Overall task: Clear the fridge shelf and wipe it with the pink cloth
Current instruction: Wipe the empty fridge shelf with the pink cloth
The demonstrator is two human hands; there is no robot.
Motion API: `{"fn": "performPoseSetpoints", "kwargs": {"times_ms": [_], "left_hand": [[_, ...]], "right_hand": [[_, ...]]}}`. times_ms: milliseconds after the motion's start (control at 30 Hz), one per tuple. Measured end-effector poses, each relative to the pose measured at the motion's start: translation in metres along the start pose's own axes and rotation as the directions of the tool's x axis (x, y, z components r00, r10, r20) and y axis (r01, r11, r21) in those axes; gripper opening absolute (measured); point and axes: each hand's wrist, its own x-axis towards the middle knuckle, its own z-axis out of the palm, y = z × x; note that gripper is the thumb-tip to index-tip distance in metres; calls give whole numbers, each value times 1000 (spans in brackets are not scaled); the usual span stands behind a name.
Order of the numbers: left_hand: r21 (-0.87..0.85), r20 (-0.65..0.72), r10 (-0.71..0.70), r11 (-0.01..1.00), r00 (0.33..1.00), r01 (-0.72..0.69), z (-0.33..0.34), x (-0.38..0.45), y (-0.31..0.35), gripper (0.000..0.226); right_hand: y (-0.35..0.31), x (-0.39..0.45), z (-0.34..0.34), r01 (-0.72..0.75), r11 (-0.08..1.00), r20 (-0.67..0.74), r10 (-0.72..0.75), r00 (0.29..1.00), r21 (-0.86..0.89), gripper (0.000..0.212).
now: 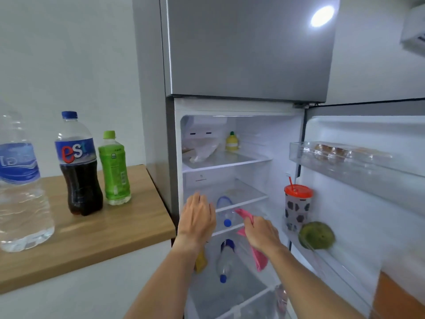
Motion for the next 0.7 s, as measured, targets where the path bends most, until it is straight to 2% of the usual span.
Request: {"fn": "performPoseSetpoints", "kwargs": {"times_ms": [133,233,333,433,567,633,700], "left_hand": [[46,132,-70,997,989,64,48,20,-10,29],[71,245,-121,992,962,107,90,36,-20,28],[94,288,-187,981,939,167,121,61,-29,35],[73,324,-236,972,916,225,149,96,-35,51],[133,364,-257,966,895,224,182,142,-45,63],[161,349,-278,958,895,235,194,162,-53,65],[199,358,-321,944,877,265,203,179,-61,68]], "right_hand": [[28,44,15,-168,959,-8,174,985,229,48],[39,82,40,-298,805,30,330,943,514,50],[41,119,63,-299,692,8,391,920,657,51],[39,163,80,-239,676,-59,386,921,697,55],[40,226,98,-120,688,-217,383,898,716,49],[39,251,107,-47,748,-318,338,886,663,48],[39,273,116,-28,831,-346,262,901,556,49]]}}
